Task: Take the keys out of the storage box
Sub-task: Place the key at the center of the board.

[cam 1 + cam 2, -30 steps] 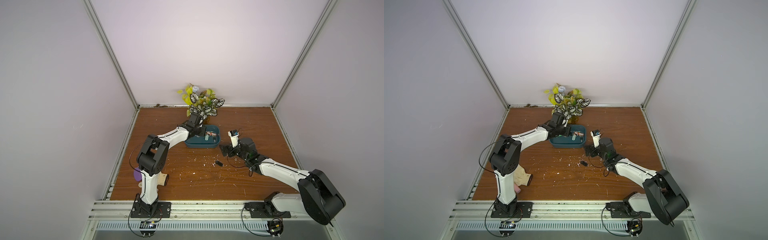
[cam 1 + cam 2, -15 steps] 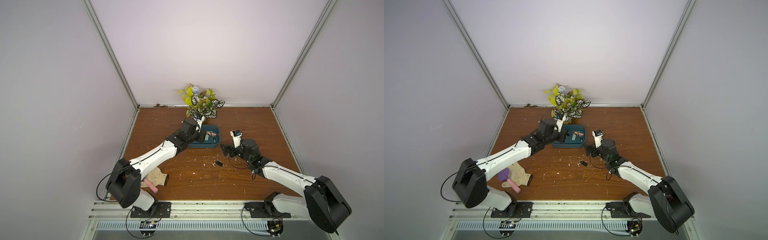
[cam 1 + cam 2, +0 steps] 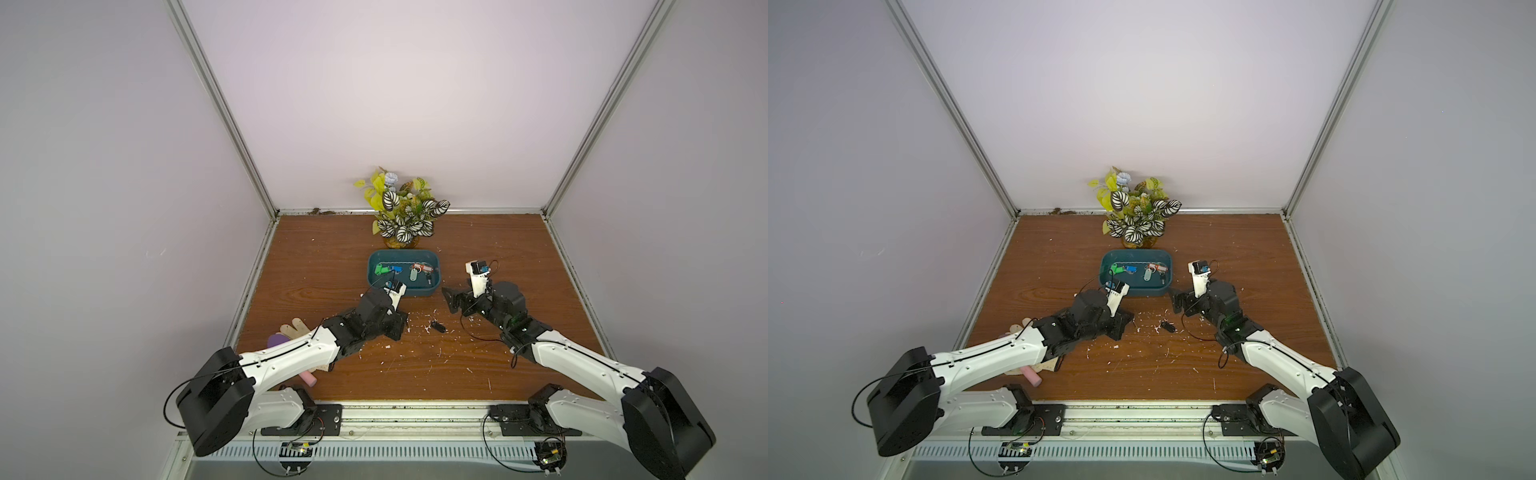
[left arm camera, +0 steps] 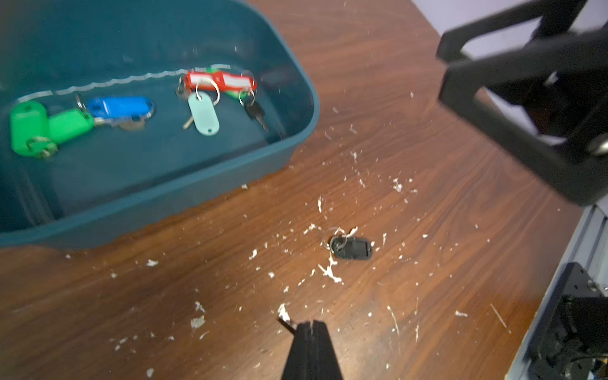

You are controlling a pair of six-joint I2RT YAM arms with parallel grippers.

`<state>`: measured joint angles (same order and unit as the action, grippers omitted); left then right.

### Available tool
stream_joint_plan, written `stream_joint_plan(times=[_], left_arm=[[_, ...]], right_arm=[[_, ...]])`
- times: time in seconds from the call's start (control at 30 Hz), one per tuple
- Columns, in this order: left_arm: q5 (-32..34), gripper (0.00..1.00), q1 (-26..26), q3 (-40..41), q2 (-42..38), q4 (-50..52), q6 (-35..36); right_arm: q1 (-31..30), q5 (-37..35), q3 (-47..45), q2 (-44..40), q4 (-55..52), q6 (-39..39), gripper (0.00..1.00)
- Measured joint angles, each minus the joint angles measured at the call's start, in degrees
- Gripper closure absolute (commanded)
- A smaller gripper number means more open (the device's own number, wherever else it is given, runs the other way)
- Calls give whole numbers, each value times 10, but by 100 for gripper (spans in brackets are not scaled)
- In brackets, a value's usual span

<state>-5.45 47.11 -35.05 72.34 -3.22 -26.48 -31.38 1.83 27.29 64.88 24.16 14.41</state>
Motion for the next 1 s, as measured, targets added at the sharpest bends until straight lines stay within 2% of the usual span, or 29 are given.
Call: stream_joint_plan(times=[0.3, 0.47, 0.63, 0.77, 0.83, 0.87, 0.9, 0.97, 1.0], left_arm=[[-10, 96, 0, -3, 92, -26, -19], [0, 89, 0, -25, 120, -24, -23], [3, 87, -3, -52, 148, -23, -25], [3, 75, -8, -63, 163, -22, -24], [3, 74, -10, -63, 164, -19, -23], [4, 69, -11, -64, 164, -17, -22], [4, 59, -13, -64, 163, -16, -22], [7, 33, -16, -64, 157, -11, -14], [9, 27, -18, -64, 150, -6, -13]], right_arm=[[0, 0, 0, -1, 0, 0, 0], [0, -1, 0, 1, 0, 0, 0], [0, -2, 0, 1, -3, -1, 0], [0, -4, 0, 1, -5, -3, 0], [0, -4, 0, 2, -4, -4, 0], [0, -3, 0, 4, -4, -5, 1], [0, -3, 0, 5, -4, -5, 0], [0, -1, 0, 7, -4, -5, 0], [0, 0, 0, 9, -3, -7, 1]])
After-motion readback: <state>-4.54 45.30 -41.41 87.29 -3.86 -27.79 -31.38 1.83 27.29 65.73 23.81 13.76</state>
